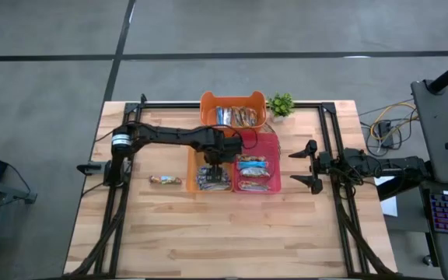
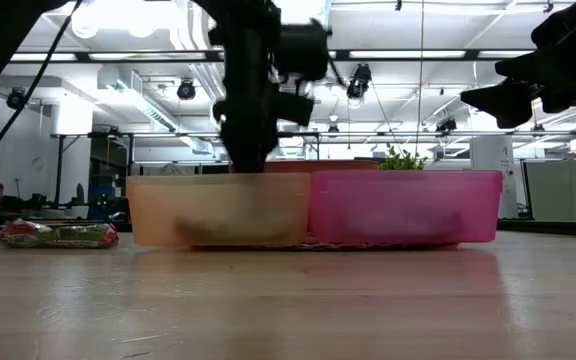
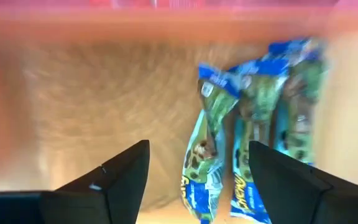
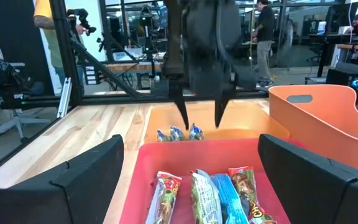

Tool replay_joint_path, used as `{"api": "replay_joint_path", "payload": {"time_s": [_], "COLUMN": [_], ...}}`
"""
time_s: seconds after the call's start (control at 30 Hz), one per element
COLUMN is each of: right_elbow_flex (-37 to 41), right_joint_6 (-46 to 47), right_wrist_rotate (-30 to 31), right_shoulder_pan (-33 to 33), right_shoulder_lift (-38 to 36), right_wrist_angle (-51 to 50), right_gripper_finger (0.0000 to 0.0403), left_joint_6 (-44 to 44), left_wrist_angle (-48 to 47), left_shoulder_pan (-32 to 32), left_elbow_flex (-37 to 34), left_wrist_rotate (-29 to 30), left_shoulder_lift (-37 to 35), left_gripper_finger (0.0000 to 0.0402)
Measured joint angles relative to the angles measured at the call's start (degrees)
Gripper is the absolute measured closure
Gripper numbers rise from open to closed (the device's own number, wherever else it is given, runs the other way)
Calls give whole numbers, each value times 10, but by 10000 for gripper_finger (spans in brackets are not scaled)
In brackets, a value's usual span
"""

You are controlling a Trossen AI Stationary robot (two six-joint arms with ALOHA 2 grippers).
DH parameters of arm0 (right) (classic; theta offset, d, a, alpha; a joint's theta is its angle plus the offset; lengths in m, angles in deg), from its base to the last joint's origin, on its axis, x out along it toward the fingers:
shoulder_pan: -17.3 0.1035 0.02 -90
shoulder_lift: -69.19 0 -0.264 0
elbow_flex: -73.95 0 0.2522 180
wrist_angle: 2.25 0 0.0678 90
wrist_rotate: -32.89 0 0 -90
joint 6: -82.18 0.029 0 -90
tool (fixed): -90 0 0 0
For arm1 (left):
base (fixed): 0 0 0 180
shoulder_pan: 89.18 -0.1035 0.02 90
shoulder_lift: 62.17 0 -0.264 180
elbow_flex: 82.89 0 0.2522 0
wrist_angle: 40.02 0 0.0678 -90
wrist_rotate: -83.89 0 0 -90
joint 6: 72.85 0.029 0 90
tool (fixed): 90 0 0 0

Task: Pick and place Granola Bars by type
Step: Put the red granola bar into the pink bin

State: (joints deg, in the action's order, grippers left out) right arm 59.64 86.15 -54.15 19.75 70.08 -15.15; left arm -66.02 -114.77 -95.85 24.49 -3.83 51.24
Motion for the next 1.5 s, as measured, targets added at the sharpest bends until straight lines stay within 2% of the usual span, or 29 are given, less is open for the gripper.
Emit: {"api": "replay_joint_path", "payload": {"time_s": [0.3, 0.53, 0.73, 0.87, 1.0, 1.1, 1.5], "right_elbow_flex": [0, 0, 0, 0, 0, 0, 0], "right_joint_6": [0, 0, 0, -1, 0, 1, -1], "right_wrist_rotate": [0, 0, 0, 0, 0, 0, 0], "right_shoulder_pan": [0, 0, 0, 0, 0, 0, 0], "right_shoulder_lift": [0, 0, 0, 0, 0, 0, 0], "right_wrist_angle": [0, 0, 0, 0, 0, 0, 0], "right_gripper_finger": [44, 44, 44, 44, 44, 44, 44], "left_joint_6": [-9, -33, -55, -80, -90, -91, -115], "left_wrist_angle": [-142, -216, -278, -290, -290, -274, -114], "left_shoulder_pan": [7, 23, 52, 76, 102, 116, 140], "left_elbow_flex": [148, 250, 300, 308, 281, 231, -52], "left_wrist_rotate": [1, -2, -5, -18, -47, -49, -47], "left_shoulder_lift": [-17, -20, -20, -23, -37, -54, -203], "left_gripper_finger": [147, 147, 147, 147, 147, 147, 147]}}
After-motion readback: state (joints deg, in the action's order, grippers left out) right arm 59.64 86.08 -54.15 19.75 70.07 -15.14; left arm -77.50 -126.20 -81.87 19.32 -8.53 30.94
